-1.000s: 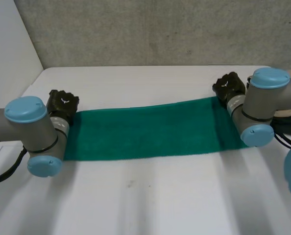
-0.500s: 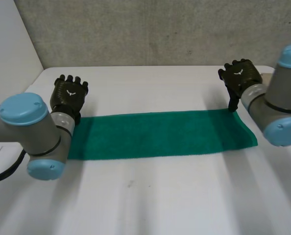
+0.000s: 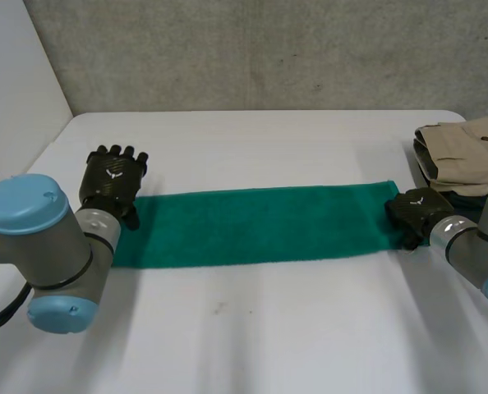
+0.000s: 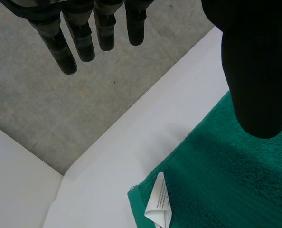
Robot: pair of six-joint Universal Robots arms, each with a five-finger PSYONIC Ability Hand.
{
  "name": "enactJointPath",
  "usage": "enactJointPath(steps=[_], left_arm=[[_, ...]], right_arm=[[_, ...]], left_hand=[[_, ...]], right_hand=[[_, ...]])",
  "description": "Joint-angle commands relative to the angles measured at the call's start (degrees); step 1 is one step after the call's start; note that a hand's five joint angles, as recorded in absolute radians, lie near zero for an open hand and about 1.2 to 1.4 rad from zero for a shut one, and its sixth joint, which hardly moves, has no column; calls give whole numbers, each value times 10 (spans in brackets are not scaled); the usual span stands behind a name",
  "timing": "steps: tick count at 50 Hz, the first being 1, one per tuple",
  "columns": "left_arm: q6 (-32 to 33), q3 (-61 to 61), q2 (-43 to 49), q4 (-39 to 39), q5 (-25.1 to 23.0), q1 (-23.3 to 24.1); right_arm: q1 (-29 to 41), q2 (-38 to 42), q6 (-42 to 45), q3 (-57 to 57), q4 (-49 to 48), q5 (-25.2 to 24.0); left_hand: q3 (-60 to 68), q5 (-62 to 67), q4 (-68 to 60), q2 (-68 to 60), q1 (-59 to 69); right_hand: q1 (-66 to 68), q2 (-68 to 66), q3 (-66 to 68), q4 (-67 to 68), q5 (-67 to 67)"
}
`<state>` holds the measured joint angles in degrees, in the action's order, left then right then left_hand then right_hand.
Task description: Fold the laundry.
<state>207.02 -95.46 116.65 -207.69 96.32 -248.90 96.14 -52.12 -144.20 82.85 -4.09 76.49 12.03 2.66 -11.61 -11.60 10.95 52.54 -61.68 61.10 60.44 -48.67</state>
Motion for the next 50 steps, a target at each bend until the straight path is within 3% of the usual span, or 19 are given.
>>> enactJointPath(steps=[1,11,20,24,31,38,43,50], left_arm=[[1,-6,-1,0,-1,-1],[1,-10,-11,1,0,-1],[1,-24,-31,1,0,1],[1,-23,-35,0,0,-1],[1,-20,-42,0,0,0],[1,-24,-54,0,0,-1],[0,-24,-55,0,1,-2],[0,-27,-53,1,1,0]], right_arm=[[-22,11,17,-15,-3,16],[-83,-46,32,42,5,17],[-226,-143,185,117,45,23],[-241,-156,211,118,39,22],[-106,-201,133,105,-22,15],[99,-215,109,90,-106,-3],[261,-159,105,37,-138,-38],[376,-42,100,-51,-135,-45]], left_hand=[[-20,-27,16,16,-9],[-20,-27,16,16,-9],[-20,-27,16,16,-9],[-20,-27,16,16,-9],[-20,-27,16,16,-9],[-20,-27,16,16,-9],[-20,-27,16,16,-9],[-20,-27,16,16,-9]], right_hand=[[275,-183,189,196,-213],[275,-183,189,196,-213],[275,-183,189,196,-213],[275,-183,189,196,-213],[275,-183,189,196,-213],[275,-183,189,196,-213],[275,-183,189,196,-213],[275,-183,189,196,-213]])
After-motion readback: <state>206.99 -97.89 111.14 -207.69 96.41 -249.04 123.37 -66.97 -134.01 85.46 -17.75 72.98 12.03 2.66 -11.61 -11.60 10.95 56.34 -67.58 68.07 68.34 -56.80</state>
